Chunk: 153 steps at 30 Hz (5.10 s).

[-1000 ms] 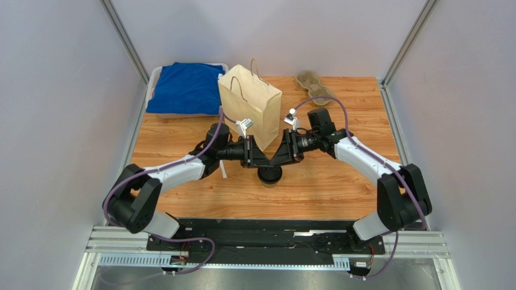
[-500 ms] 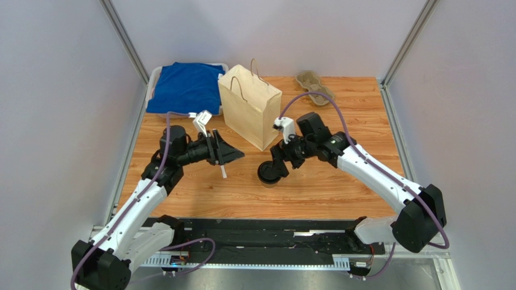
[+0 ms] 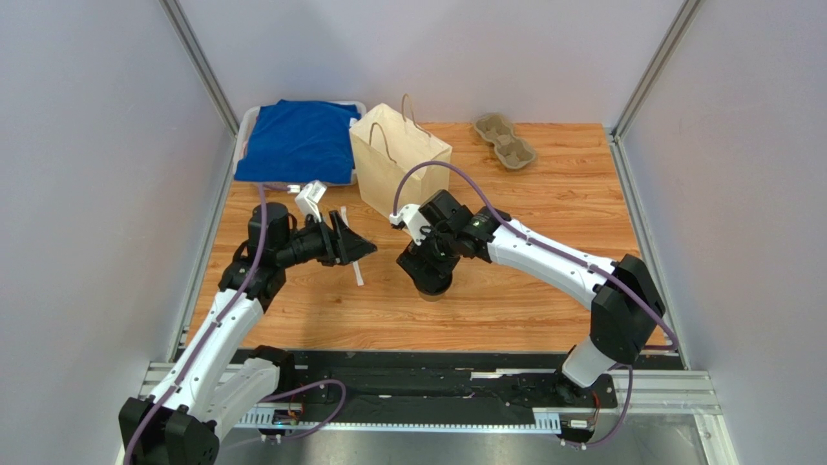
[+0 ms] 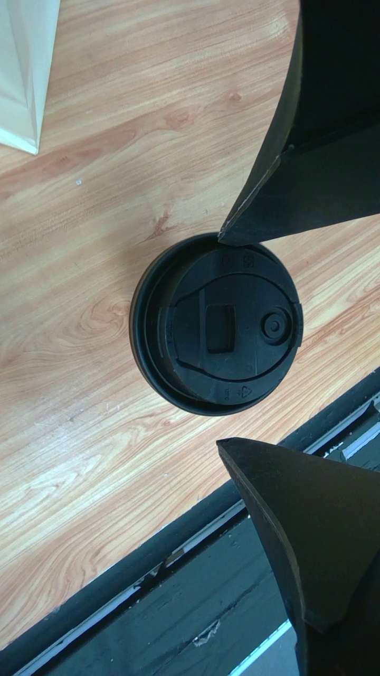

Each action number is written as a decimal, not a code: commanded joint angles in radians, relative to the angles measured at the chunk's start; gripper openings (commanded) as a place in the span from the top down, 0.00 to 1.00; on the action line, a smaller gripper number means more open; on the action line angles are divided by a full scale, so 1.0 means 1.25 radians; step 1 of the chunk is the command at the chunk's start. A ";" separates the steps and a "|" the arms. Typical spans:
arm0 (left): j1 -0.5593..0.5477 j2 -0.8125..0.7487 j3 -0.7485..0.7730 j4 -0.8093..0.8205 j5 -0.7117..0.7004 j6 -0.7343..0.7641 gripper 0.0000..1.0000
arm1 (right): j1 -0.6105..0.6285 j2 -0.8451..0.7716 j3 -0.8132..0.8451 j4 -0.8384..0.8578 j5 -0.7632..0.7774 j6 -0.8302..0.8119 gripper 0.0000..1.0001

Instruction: Pack the takeout coffee

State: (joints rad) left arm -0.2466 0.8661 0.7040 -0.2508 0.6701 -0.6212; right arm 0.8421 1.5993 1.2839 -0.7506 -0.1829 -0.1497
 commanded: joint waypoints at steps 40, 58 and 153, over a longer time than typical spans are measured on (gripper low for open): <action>0.014 0.037 0.033 0.009 -0.003 0.053 0.32 | -0.025 -0.074 -0.040 -0.043 0.134 -0.089 0.34; 0.029 0.072 0.054 0.024 -0.012 0.072 0.33 | -0.624 -0.073 -0.058 -0.056 0.042 -0.317 0.36; 0.115 0.095 0.135 -0.082 0.019 0.144 0.38 | -0.701 0.722 0.808 0.151 -0.084 -0.094 0.73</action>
State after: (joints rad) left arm -0.1101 0.9966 0.8314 -0.3508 0.6792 -0.4622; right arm -0.0395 2.5328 2.3039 -0.5701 -0.2573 -0.2333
